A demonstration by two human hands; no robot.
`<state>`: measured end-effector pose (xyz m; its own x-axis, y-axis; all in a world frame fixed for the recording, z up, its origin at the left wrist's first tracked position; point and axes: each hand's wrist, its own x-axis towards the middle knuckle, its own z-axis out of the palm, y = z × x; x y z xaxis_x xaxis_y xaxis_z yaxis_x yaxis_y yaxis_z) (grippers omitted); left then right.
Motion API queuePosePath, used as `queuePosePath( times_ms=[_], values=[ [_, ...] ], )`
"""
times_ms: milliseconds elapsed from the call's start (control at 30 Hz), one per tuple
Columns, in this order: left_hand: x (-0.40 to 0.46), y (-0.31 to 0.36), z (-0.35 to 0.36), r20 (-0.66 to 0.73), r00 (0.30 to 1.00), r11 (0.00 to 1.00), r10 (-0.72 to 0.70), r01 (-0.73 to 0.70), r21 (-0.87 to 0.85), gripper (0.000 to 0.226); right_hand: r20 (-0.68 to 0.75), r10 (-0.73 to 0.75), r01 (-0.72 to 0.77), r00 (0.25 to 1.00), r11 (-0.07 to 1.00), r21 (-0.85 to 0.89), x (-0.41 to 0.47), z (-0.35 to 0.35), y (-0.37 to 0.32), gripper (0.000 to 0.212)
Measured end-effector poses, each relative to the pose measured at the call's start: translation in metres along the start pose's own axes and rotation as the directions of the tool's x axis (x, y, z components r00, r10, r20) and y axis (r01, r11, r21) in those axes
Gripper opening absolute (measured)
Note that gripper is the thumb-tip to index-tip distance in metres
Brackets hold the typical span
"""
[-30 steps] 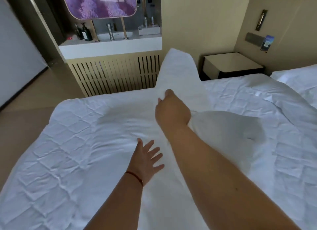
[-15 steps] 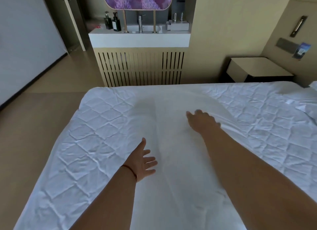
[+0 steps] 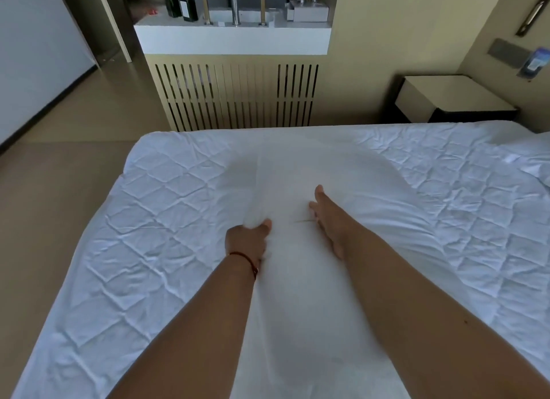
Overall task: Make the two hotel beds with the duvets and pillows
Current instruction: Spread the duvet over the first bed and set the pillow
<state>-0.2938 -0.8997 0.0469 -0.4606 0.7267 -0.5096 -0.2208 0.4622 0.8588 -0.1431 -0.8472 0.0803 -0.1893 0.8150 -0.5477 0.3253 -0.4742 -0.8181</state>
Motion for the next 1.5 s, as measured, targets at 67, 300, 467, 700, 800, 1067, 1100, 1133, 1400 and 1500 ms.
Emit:
queuePosePath(
  times_ms=[67,300,467,700,800,1067,1100,1133,1400,1500],
  values=[
    [0.003,0.01,-0.027,-0.015,0.999,0.993,0.029,-0.03,-0.113,0.027,0.001,-0.121,0.12,0.993,0.981,-0.151,-0.014,0.008,-0.021,0.086],
    [0.036,-0.016,-0.126,-0.105,0.99,0.963,-0.09,0.114,0.245,0.042,0.187,-0.388,0.346,0.902,0.395,-0.851,0.004,0.066,0.052,0.125],
    [0.028,0.004,-0.057,-0.202,0.929,0.774,0.311,-0.123,0.621,0.058,0.164,-0.236,0.281,0.958,0.649,-0.707,0.026,0.086,0.07,0.049],
    [0.009,-0.091,-0.007,0.007,0.914,0.364,0.405,-0.168,0.916,0.081,-0.25,-0.657,0.377,0.711,0.657,-0.653,0.023,0.008,0.028,0.051],
    [0.016,-0.104,-0.009,-0.005,0.874,0.37,0.486,-0.2,0.907,0.074,-0.307,-0.559,-0.01,0.77,0.47,-0.882,0.038,-0.039,0.036,0.059],
    [0.058,-0.136,-0.039,-0.098,0.854,0.411,0.511,-0.143,0.901,0.076,-0.137,-0.357,-0.003,0.924,0.353,-0.936,0.127,0.028,0.068,0.064],
    [0.067,-0.14,-0.041,-0.099,0.852,0.413,0.514,-0.144,0.899,0.076,-0.121,-0.352,0.009,0.928,0.345,-0.938,0.138,0.033,0.07,0.064],
    [0.075,-0.144,-0.04,-0.097,0.85,0.411,0.518,-0.148,0.9,0.075,-0.103,-0.348,0.024,0.932,0.342,-0.94,0.149,0.037,0.072,0.064],
    [0.105,-0.147,-0.028,-0.109,0.85,0.401,0.516,-0.127,0.907,0.077,-0.039,-0.247,0.067,0.968,0.407,-0.911,0.184,0.037,0.074,0.063],
    [0.091,-0.127,-0.027,-0.143,0.853,0.435,0.502,-0.107,0.894,0.08,0.028,-0.23,0.138,0.973,0.474,-0.87,0.164,0.023,0.07,0.059]
  ],
)
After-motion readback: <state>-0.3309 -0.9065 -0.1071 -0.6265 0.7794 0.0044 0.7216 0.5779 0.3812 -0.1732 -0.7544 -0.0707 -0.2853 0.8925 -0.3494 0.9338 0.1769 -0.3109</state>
